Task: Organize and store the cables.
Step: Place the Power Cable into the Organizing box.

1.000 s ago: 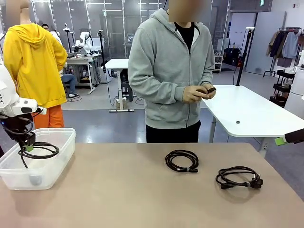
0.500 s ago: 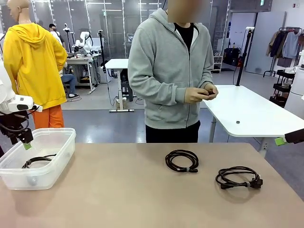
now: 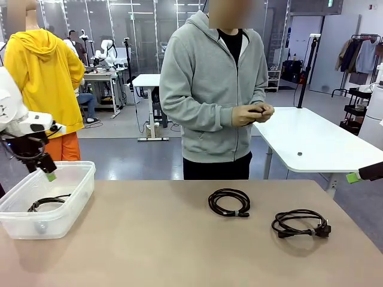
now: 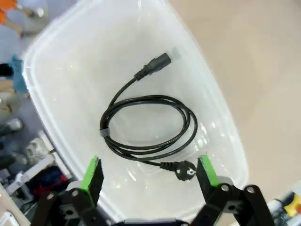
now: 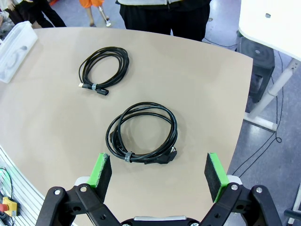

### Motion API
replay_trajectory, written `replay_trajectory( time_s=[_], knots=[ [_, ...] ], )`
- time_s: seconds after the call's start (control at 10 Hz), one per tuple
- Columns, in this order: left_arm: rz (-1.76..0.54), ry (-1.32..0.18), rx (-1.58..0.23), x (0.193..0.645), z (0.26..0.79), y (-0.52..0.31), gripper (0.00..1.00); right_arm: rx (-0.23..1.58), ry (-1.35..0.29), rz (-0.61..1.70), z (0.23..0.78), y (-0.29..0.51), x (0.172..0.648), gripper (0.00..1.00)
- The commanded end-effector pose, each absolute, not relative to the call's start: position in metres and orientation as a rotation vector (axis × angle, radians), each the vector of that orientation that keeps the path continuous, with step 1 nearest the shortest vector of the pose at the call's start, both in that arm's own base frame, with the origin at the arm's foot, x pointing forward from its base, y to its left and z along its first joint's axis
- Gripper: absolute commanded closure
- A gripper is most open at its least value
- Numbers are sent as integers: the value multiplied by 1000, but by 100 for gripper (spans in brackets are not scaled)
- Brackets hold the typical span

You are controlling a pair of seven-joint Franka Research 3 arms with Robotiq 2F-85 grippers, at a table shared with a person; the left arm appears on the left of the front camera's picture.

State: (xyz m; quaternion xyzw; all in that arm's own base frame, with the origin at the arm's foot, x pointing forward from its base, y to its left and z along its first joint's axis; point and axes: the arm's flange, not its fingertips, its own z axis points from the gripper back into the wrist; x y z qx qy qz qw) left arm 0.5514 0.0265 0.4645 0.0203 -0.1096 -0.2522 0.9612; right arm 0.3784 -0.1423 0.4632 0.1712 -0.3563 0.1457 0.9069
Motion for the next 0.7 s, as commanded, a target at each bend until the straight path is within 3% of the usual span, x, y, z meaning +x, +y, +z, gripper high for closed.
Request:
replay_trajectory(
  time_s=[0.0,0.6],
  knots=[
    [-422,-192,86,554,451,62,0,349,-727,298,464,-142,378,0],
    [-422,-192,86,554,451,62,0,349,-727,298,464,-142,378,0]
  ],
)
